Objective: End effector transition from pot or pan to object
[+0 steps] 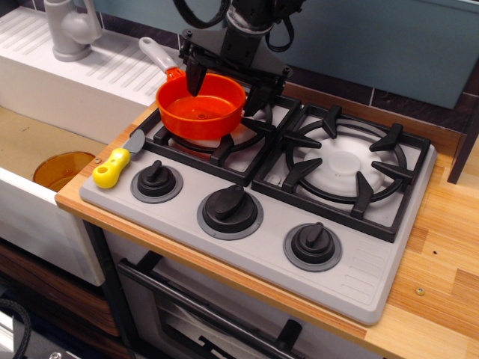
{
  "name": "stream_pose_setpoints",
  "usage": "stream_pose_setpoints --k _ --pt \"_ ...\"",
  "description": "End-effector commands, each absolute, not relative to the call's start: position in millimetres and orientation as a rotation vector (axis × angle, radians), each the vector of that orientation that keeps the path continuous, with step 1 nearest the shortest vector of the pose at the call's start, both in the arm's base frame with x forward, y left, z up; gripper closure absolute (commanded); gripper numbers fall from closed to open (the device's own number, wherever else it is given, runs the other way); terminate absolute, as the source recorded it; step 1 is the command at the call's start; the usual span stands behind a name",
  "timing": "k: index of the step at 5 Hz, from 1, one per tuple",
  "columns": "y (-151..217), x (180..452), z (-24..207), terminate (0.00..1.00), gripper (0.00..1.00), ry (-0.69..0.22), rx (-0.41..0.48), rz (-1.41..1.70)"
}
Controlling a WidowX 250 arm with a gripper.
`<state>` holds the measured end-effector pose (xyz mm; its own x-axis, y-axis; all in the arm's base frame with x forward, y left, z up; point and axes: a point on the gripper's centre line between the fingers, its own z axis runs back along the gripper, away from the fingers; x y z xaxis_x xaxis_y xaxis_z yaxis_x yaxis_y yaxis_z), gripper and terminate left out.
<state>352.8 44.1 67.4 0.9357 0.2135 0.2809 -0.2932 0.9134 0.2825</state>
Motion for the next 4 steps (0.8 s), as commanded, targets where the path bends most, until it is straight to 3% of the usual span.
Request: stream_pose_setpoints --k 1,4 --pt "44.1 352.8 67.4 0.00 0.00 -0.248 0.327 0.264" --pt "29.5 349.4 72.0 0.00 0.00 -0.230 0.313 0.305"
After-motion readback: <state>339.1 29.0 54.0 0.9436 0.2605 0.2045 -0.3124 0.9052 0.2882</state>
